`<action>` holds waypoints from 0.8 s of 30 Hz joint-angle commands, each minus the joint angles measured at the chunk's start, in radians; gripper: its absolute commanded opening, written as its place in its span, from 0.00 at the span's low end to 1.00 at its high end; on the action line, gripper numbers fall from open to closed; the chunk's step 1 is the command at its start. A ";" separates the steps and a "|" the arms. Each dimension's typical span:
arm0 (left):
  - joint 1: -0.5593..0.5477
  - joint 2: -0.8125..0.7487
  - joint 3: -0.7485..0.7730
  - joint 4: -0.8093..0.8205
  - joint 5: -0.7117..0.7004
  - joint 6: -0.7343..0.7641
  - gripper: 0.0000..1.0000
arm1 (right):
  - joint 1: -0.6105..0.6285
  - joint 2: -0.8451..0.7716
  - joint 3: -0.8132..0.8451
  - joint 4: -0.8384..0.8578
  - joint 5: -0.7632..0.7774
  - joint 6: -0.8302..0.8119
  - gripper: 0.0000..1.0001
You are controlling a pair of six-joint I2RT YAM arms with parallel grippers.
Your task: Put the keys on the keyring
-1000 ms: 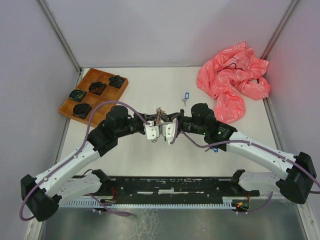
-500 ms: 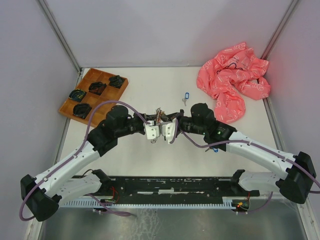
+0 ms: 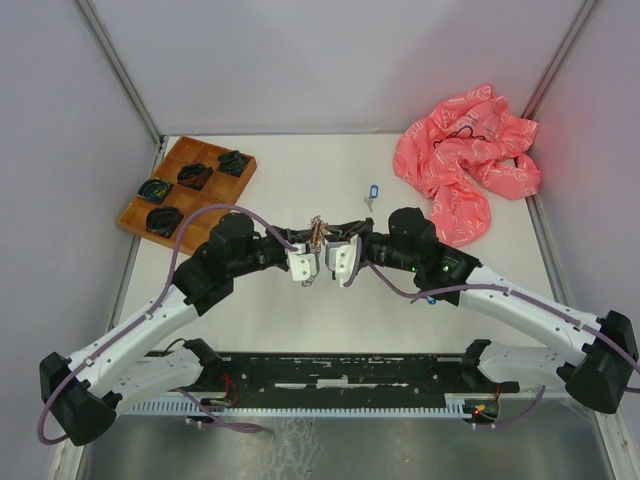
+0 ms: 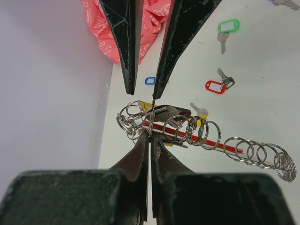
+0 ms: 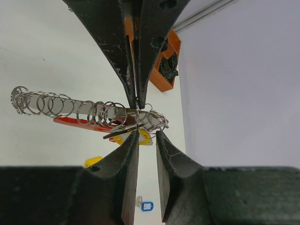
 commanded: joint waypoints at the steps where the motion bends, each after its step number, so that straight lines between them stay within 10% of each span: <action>1: -0.006 -0.029 0.006 0.085 0.034 -0.015 0.03 | -0.002 -0.022 -0.002 0.024 0.014 0.022 0.29; 24: -0.007 -0.023 0.011 0.085 0.051 -0.017 0.03 | -0.002 0.021 0.014 0.040 -0.029 0.032 0.18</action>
